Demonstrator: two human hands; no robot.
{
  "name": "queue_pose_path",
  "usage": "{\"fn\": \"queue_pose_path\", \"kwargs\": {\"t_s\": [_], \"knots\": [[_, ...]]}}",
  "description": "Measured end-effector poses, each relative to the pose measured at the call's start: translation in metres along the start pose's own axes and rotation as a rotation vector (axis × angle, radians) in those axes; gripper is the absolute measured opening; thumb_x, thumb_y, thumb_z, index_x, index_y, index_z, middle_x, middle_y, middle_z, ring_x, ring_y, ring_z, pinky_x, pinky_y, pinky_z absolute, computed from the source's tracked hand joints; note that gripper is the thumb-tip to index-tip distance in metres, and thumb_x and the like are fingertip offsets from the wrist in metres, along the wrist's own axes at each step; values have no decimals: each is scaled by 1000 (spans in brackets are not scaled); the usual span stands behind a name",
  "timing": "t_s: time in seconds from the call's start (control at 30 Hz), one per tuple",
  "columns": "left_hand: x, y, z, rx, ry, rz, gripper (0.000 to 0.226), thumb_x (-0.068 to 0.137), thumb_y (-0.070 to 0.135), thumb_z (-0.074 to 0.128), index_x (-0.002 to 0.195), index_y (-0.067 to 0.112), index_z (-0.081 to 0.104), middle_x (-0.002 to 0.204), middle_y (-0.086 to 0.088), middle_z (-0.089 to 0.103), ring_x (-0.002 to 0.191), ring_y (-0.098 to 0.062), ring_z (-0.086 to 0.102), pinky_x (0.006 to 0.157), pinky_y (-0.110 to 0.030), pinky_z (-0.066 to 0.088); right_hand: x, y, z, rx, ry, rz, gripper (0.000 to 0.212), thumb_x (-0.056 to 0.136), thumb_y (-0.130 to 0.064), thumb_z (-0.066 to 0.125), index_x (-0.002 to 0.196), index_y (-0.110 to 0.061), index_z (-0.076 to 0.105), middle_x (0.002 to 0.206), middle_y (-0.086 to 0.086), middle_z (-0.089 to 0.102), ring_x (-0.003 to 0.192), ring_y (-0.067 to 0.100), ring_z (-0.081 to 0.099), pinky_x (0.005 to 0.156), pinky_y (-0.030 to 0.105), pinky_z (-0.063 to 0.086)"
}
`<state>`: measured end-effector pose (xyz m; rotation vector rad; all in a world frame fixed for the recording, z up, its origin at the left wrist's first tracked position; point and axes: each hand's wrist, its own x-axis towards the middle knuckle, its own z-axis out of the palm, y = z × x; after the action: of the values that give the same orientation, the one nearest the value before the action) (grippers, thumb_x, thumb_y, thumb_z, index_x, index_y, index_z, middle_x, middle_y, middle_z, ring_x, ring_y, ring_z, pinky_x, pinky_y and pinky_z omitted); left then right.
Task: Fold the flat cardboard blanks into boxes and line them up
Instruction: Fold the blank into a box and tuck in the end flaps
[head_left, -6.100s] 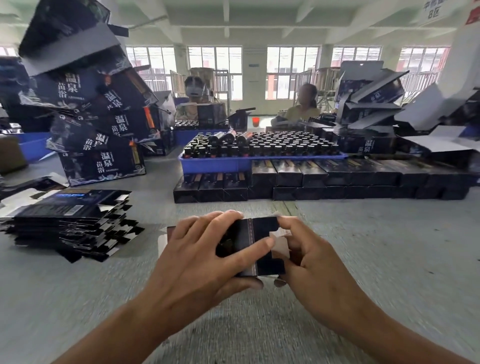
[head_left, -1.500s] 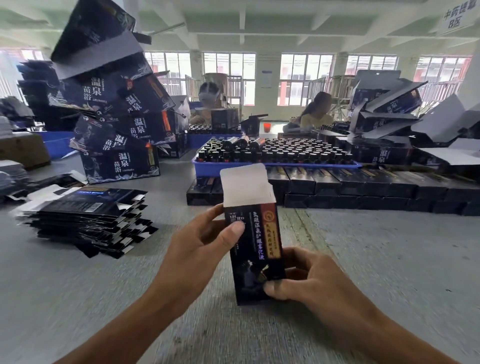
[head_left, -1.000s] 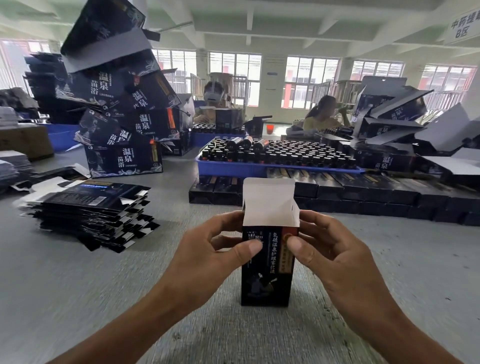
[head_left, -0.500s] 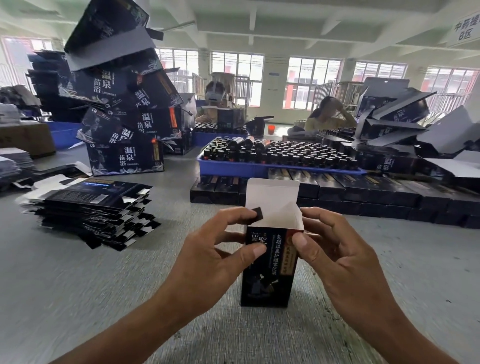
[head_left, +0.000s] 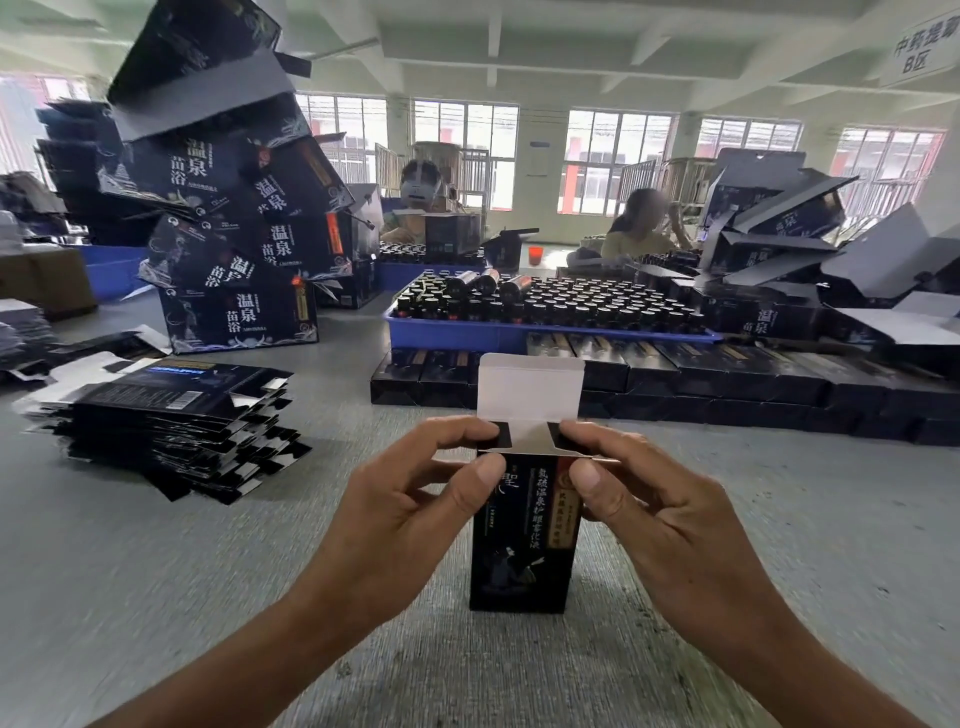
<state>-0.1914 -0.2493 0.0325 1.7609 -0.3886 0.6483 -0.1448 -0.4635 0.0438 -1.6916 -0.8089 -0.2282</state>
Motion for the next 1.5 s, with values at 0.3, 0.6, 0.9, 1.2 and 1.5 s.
{"fn": "queue_pose_path", "kwargs": {"t_s": [0.3,0.6,0.9,1.2,1.5], "knots": [[0,0,1,65,42,37,22,92,51,59,110,41,67,107,7,72,87,-21,71,69,-40,60,0,-4,3,7,24,-7,30,90,-45,59,117,-45,70,125,-24,65,116,0,63,89,12,51],[-1,10,3,117,104,122,17,93,38,64,108,34,70,129,20,63,117,-7,64,83,-17,55,-3,-10,5,56,97,-38,22,86,-33,67,107,-35,73,123,-29,66,112,-4,64,85,9,51],[-1,13,4,131,107,100,20,92,29,65,110,22,70,127,14,66,114,-13,66,84,-24,57,-3,-18,6,71,103,-27,35,84,-42,67,118,-51,65,117,-29,69,111,-7,64,81,5,49],[-2,18,6,43,108,63,22,98,41,57,99,26,73,125,13,68,117,-15,65,84,-27,59,-4,-19,7,99,156,-17,27,85,-40,67,110,-45,72,108,-22,74,105,-3,68,81,5,49],[-1,18,8,-30,149,56,12,88,27,66,99,21,67,120,13,71,105,-9,71,81,-19,57,-3,-19,6,124,151,-11,27,85,-34,67,110,-43,73,111,-20,74,106,0,69,82,7,51]]}}
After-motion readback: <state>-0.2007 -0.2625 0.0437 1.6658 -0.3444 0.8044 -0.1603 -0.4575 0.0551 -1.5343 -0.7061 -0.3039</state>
